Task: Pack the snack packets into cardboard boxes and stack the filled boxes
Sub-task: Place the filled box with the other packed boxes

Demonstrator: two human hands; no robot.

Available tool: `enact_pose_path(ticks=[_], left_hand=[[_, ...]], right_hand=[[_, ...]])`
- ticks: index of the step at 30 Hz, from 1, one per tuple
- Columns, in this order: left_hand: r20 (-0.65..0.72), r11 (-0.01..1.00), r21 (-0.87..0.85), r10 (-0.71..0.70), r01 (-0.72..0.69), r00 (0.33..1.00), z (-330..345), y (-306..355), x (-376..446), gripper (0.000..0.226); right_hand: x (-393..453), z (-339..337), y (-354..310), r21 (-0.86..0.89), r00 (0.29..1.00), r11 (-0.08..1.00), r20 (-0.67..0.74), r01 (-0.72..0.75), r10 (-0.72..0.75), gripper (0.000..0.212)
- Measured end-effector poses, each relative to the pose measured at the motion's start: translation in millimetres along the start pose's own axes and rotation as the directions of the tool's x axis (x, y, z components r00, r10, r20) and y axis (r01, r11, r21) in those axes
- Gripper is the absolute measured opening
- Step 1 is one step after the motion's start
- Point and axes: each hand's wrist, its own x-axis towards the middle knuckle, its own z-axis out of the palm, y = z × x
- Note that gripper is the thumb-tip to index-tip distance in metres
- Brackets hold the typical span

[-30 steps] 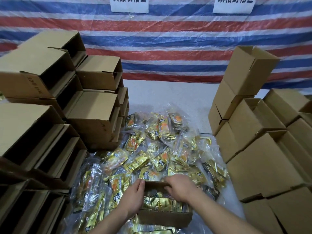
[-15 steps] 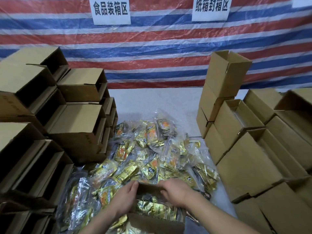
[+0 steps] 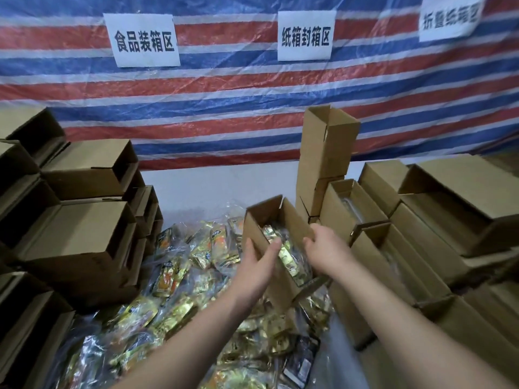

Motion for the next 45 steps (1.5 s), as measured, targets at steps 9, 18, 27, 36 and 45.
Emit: enact_pose_path(ticks=[9, 18, 27, 36, 45], left_hand=[[-0.034, 0.995, 0.082, 0.053, -0.05, 0.998, 52.5, 81.4, 48.0, 0.06], [0.063, 0.995, 0.091, -0.044, 0.038, 0.997, 122.4, 145.3, 98.1, 0.063], [0.099, 0.998, 0.058, -0.033, 0.027, 0.995, 161.5, 163.8, 149.9, 0.064], [0.101, 0.995, 0.043, -0.095, 0.092, 0.99, 187.0, 159.5, 174.8, 0.062], [0.079, 0.994, 0.056, -0.099, 0.095, 0.992, 192.0, 157.1, 189.1, 0.064]], right_hand=[[16.9, -85.6, -2.0, -0.009, 0.993, 1.0, -0.121, 0.009, -0.01, 0.045], [58.9, -174.7, 11.7, -0.15, 0.97, 0.988, -0.241, -0.034, -0.003, 0.01], [100.9, -199.9, 27.8, -0.149, 0.957, 0.987, -0.29, -0.052, 0.006, 0.017], [138.6, -197.0, 53.6, -0.199, 0.925, 0.977, -0.38, -0.072, -0.009, 0.032], [156.2, -193.8, 65.2, -0.174, 0.92, 0.984, -0.39, -0.024, -0.046, 0.035]])
